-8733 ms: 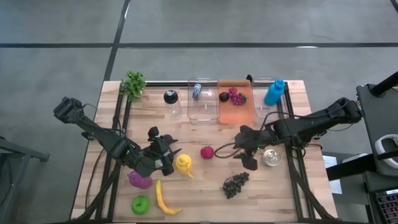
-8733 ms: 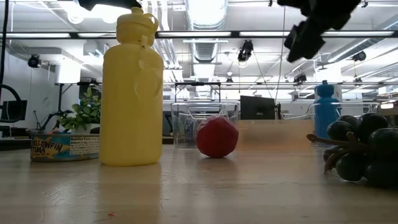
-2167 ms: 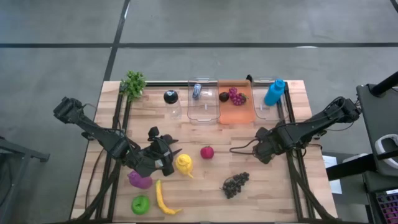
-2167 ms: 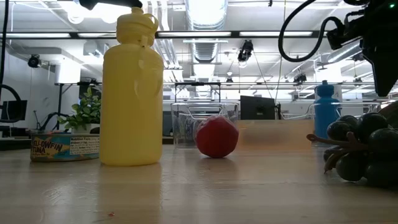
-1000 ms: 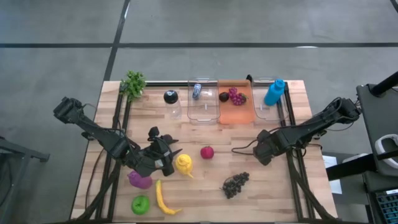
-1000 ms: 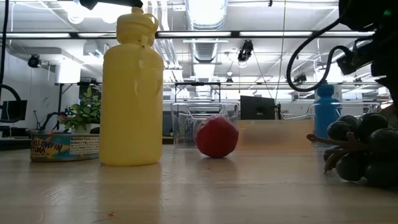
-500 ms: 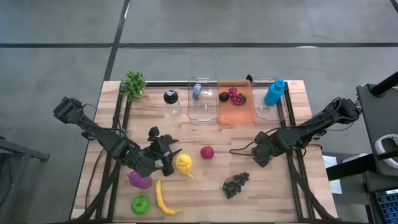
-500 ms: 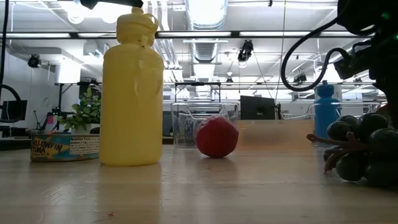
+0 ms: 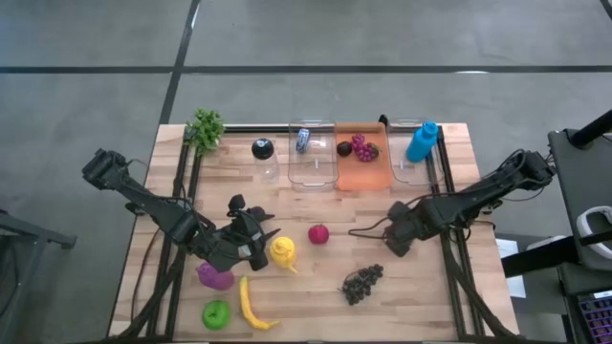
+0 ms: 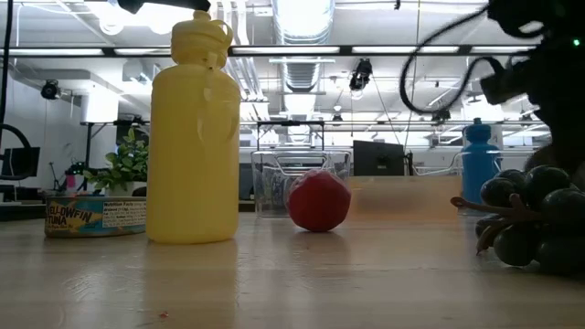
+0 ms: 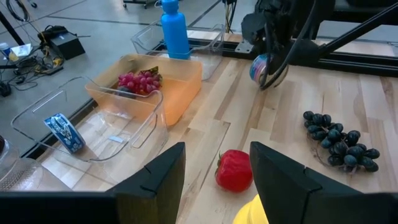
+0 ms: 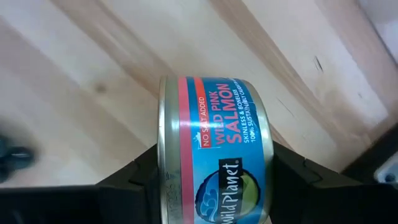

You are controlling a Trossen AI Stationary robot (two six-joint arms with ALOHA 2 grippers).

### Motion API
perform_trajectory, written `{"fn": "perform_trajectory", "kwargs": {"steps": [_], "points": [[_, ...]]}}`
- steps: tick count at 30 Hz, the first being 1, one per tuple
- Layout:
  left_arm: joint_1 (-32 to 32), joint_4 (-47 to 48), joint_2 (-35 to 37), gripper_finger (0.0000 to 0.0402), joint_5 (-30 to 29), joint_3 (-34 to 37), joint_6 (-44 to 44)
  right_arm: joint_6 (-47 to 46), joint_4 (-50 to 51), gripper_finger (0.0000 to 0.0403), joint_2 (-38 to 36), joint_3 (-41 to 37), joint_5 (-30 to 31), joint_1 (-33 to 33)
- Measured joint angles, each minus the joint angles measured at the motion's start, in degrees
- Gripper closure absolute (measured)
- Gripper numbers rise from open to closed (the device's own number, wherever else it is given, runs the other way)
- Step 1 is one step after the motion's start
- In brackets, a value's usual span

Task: Pick & Place Food Item
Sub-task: Put the blue and pink tuna can into the left transparent bin

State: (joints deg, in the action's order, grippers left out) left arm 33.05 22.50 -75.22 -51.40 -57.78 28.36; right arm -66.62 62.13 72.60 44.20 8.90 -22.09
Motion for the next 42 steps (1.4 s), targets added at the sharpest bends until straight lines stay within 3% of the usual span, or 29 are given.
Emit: {"fn": "perform_trajectory", "kwargs": {"steps": [7,15,21,26,33,42], "points": [[0.0,0.0,0.0,0.0220,0.0,0.0,0.0,6.7,0.2,0.0219,0.0,8.6,5.0,0.0],[-0.1,-0.1,0.0,0.0216,0.0,0.0,-5.4,18.0,-0.4,0.0219,0.0,18.2,20.2,0.0],[-1.4,-2.8,0.0,0.0217,0.0,0.0,-9.3,31.4,-10.0,0.0219,-0.1,21.9,29.4,0.0],[-3.0,-3.4,0.0,0.0216,0.0,0.0,-7.9,43.0,-20.9,0.0219,-0.1,22.0,30.3,0.0],[-5.4,-3.4,0.0,0.0221,0.0,0.0,-7.8,51.3,-30.1,0.0219,-0.1,21.1,30.3,0.5],[-6.8,-6.2,0.0,0.0213,0.8,0.0,-15.2,59.7,-40.2,0.0219,-0.1,17.6,30.0,2.8]]}}
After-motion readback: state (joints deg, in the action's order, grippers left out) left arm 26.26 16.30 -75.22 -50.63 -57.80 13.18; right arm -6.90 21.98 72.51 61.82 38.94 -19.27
